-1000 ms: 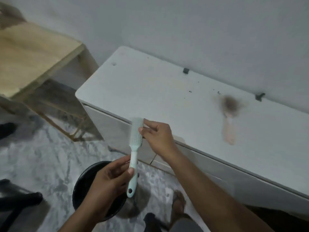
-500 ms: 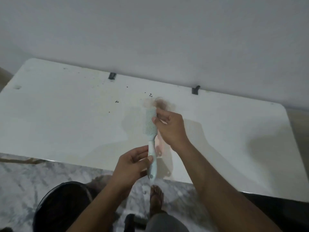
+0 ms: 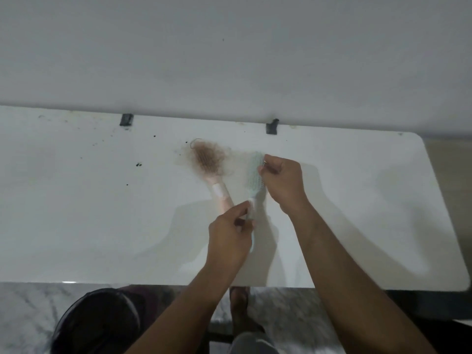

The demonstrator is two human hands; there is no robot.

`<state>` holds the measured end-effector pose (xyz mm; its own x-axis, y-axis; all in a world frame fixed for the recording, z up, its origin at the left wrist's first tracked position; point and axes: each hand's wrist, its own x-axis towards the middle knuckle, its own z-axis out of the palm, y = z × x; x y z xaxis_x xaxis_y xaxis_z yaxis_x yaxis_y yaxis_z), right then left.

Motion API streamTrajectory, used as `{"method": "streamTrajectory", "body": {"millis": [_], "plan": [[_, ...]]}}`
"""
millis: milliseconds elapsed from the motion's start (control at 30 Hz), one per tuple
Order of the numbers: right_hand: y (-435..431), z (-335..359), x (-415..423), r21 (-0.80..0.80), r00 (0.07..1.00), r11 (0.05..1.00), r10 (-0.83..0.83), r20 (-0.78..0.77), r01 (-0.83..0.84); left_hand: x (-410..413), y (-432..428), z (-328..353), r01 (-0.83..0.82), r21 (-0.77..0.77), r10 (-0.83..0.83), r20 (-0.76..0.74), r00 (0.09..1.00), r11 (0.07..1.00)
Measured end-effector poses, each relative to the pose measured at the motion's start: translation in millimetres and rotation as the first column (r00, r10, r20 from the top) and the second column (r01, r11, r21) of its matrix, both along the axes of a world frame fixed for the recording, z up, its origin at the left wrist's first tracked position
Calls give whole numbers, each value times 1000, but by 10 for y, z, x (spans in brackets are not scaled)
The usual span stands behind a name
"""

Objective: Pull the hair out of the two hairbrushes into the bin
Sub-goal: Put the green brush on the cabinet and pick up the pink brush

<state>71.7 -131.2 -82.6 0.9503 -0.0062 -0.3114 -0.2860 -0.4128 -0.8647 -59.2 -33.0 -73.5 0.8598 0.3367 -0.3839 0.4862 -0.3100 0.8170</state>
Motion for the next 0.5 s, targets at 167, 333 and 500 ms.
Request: {"method": "streamTrajectory", "body": {"millis": [167,333,500], "plan": [[4,-2,52,-116,998,992,52,21,-49,94,-51,-53,37,102,-32,-48,998,994],[1,-60,59,-255,988,961,131,83,-106,99,-90,-73,98,201,-82,-86,993,975],[8,-126,-3,-312,971,944,165,175,-104,39,-142,-70,136,227,-122,-74,990,964]]}}
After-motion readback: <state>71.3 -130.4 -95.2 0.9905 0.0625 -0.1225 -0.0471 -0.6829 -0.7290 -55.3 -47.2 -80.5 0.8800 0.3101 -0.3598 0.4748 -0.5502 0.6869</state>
